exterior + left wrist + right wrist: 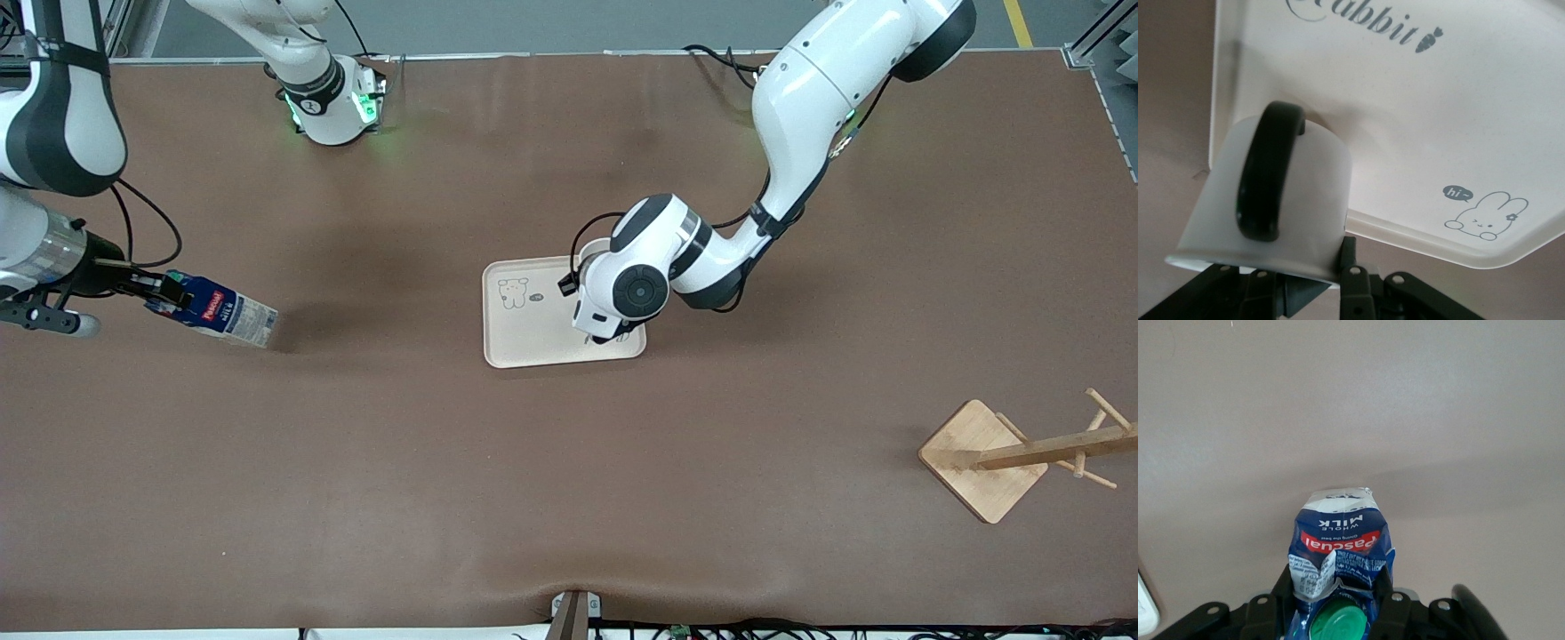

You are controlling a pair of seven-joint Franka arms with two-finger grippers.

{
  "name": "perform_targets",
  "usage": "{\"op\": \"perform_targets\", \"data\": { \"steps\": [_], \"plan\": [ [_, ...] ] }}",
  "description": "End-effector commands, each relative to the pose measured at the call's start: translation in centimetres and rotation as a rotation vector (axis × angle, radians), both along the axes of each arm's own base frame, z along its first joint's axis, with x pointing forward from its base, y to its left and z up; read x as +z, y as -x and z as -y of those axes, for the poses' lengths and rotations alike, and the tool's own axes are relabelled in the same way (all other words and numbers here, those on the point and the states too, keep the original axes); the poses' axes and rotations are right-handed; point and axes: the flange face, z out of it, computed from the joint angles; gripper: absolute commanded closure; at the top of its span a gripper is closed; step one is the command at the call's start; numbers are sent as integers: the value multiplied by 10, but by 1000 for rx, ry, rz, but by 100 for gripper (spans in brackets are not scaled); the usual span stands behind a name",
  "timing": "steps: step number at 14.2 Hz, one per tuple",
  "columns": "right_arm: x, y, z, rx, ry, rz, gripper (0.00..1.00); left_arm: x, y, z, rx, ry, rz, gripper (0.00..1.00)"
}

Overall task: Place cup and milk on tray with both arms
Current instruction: 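Lower the mug onto the tray while the right gripper lifts the milk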

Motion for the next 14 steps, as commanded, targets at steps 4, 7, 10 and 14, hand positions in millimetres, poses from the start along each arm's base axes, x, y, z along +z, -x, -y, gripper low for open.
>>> {"op": "perform_targets", "data": {
  "steps": [4,7,10,14],
  "plan": [
    [18,-16,-90,-39,1,-27,100,34,-44,-8,46,27,86,0],
    [28,-16,-162,-34,6,-11,100,95,-82,-55,89,-5,135,0],
    [36,-21,-234,38,-16,13,100,169,-116,-115,160,2,233,0],
    [23,-10,-316,65,-9,5,100,214,-126,-180,45,-145,327,0]
  ]
}}
